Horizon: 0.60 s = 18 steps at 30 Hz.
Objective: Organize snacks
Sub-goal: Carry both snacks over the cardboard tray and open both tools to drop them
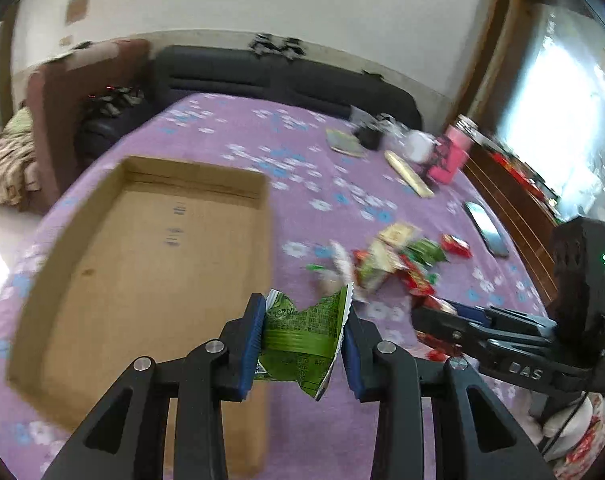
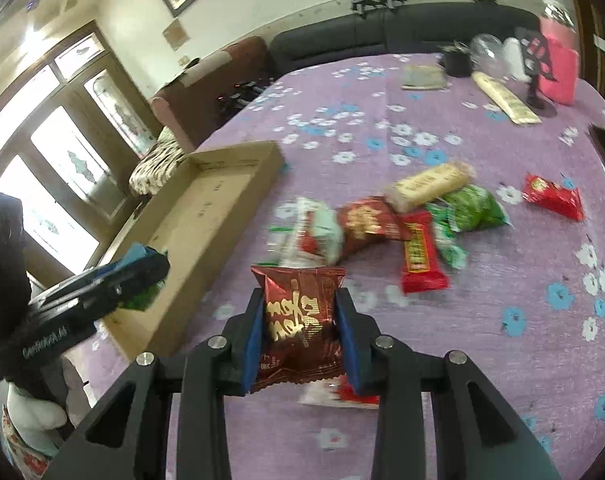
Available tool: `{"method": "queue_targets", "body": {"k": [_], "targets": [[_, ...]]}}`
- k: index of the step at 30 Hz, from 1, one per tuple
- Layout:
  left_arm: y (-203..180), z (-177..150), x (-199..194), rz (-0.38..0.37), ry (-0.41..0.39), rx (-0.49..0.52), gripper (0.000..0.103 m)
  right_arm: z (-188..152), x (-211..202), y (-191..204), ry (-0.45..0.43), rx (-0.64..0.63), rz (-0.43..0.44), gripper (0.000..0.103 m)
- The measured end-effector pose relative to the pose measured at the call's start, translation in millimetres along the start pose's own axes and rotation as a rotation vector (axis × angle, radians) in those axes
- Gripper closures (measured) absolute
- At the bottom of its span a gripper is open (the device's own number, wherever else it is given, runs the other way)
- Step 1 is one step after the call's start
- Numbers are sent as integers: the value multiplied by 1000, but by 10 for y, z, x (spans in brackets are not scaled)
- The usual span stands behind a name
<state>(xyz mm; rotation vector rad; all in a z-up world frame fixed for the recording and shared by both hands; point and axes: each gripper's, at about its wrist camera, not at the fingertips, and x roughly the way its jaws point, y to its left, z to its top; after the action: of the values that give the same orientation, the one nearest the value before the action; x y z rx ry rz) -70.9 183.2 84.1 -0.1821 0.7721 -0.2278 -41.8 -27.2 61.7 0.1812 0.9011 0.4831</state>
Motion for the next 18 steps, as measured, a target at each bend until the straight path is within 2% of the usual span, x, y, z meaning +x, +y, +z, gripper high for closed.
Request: {"method": "queue_targets", "body": {"k": [5, 10, 18], "targets": [[468, -20, -215, 98, -49, -67, 66, 73, 102, 461, 14, -66, 55, 70], [936, -109, -266, 164, -52, -146, 66, 120, 348, 967, 50, -134, 97, 70], [1373, -208, -223, 197, -34, -250, 65, 10, 878, 1561, 143, -217, 114, 70]]}}
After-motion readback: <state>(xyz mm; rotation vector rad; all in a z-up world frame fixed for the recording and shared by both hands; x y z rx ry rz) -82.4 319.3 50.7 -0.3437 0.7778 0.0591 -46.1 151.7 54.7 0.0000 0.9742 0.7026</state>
